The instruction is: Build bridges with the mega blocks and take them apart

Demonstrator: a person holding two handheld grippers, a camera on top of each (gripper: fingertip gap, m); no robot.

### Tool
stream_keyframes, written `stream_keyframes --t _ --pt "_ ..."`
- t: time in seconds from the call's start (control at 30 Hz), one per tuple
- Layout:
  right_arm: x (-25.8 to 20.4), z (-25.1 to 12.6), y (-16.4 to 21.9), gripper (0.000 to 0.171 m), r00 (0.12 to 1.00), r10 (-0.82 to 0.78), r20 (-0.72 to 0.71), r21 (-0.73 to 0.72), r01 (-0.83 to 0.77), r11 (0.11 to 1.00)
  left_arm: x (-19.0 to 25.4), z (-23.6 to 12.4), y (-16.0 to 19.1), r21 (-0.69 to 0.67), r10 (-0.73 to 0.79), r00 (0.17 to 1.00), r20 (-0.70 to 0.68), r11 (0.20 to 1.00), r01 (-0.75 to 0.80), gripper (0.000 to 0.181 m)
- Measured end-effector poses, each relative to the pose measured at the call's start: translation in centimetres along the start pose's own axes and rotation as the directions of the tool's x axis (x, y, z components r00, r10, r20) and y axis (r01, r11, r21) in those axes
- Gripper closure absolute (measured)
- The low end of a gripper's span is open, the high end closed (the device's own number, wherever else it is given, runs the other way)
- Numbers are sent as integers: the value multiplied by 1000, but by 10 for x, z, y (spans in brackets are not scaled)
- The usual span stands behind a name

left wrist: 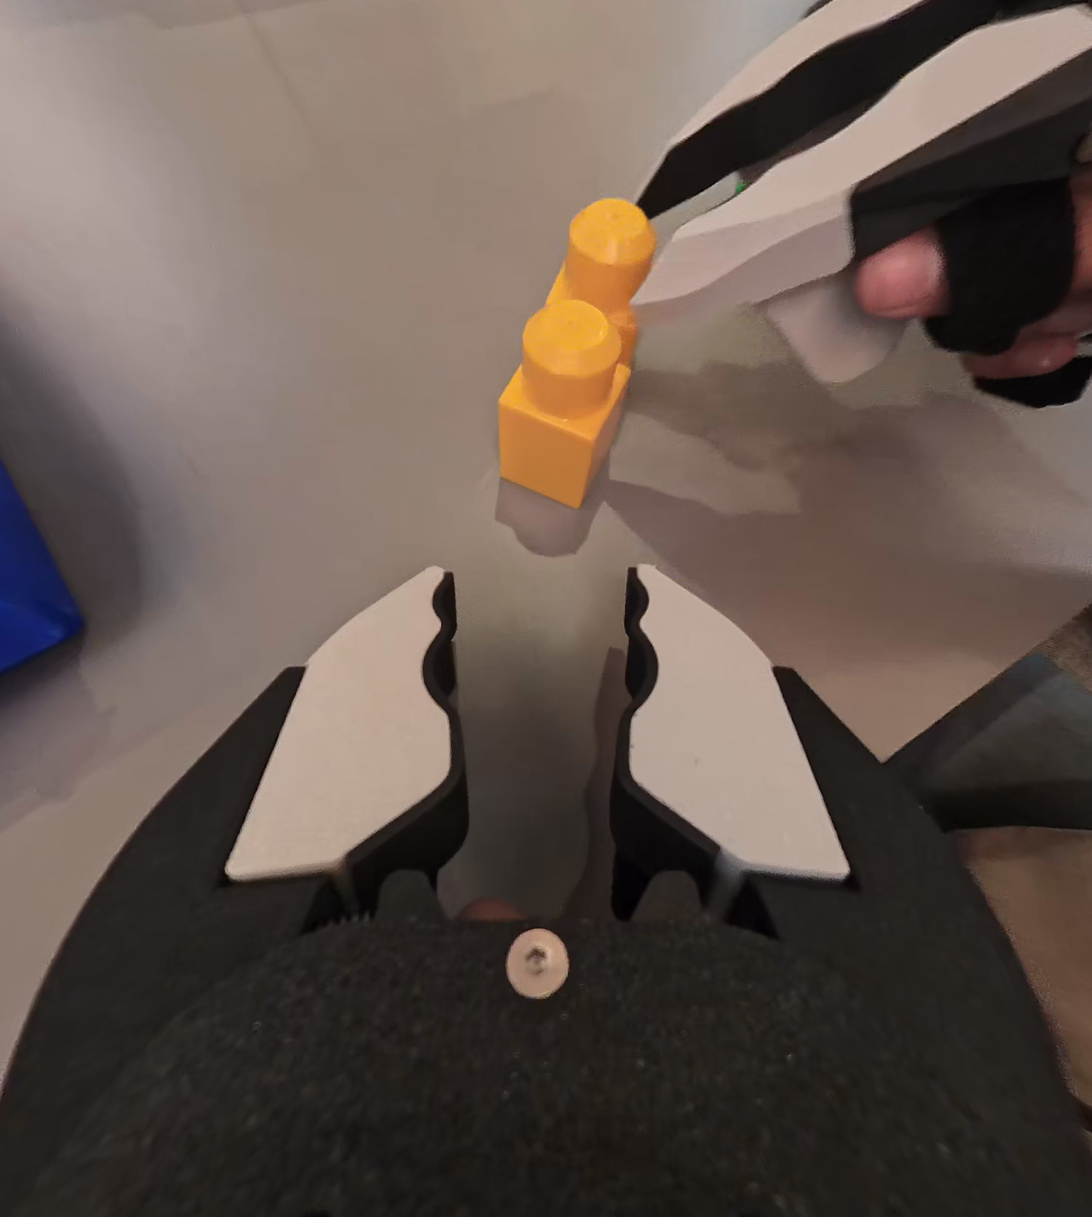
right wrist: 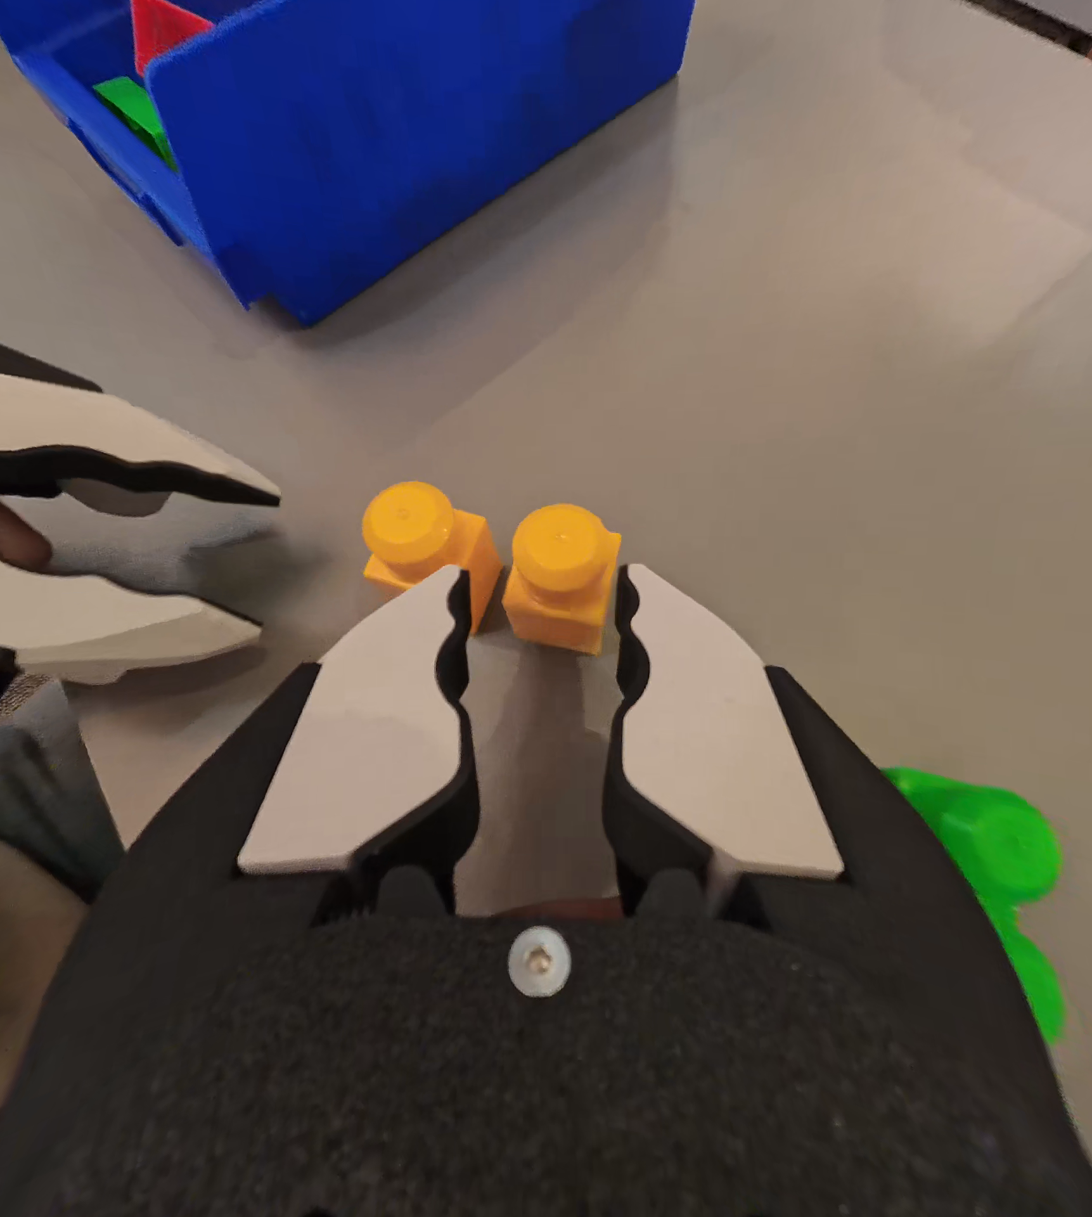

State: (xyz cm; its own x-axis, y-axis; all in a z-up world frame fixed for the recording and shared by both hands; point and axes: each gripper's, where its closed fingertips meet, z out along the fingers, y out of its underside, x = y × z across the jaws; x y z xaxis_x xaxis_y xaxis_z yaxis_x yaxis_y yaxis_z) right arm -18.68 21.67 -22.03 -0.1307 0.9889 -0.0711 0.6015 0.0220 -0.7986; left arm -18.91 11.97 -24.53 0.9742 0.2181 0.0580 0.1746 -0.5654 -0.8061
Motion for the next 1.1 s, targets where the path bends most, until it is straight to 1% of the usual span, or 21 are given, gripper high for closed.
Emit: stream_keyframes --t 0.07,0.13,0.2,0.27,0.33,0.4,0.47,0.53,0.67,0.8,0.93,1.03,1.1 --pt "6 -11 -4 133 1000 -5 -7 26 5 1000 -1 2 -3 -4 21 1000 2 1000 -21 132" --pt "15 -16 -6 145 1000 -8 -18 32 8 999 1 5 -5 -9 27 1000 -13 1000 -27 132" --pt "27 -13 -3 158 998 -27 -52 -6 27 1000 6 11 -5 -31 26 999 -41 999 -27 132" --pt "37 -6 6 171 993 -75 -91 -81 68 994 11 18 -3 -66 20 998 -59 998 -24 133" --pt "40 2 11 171 988 -113 -102 -132 99 986 18 23 -5 -74 17 997 -80 997 -23 137" --pt "40 8 11 171 986 -134 -104 -137 119 983 19 27 -7 -81 10 997 -72 997 -16 138" --pt "36 13 13 171 989 -128 -71 -145 117 982 12 31 -6 -109 -26 999 -35 994 22 139" --pt "31 15 15 171 992 -123 -38 -151 116 982 9 33 -6 -121 -81 996 -40 990 76 139" --pt "20 15 19 171 992 -122 12 -148 123 981 7 32 -15 -109 -156 985 -78 983 147 151" --pt "11 14 19 171 989 -145 39 -148 149 978 -4 25 -18 -113 -131 990 -46 986 125 165" --pt "23 13 13 171 987 -161 -11 -140 158 977 -6 24 -10 -159 -123 992 -33 980 117 175" --pt "18 21 14 171 993 -111 50 -139 117 983 -10 29 -2 -176 -104 995 10 979 104 180" --pt "12 25 13 171 990 -113 78 -134 123 983 -13 32 -1 -185 -98 994 36 977 103 181"
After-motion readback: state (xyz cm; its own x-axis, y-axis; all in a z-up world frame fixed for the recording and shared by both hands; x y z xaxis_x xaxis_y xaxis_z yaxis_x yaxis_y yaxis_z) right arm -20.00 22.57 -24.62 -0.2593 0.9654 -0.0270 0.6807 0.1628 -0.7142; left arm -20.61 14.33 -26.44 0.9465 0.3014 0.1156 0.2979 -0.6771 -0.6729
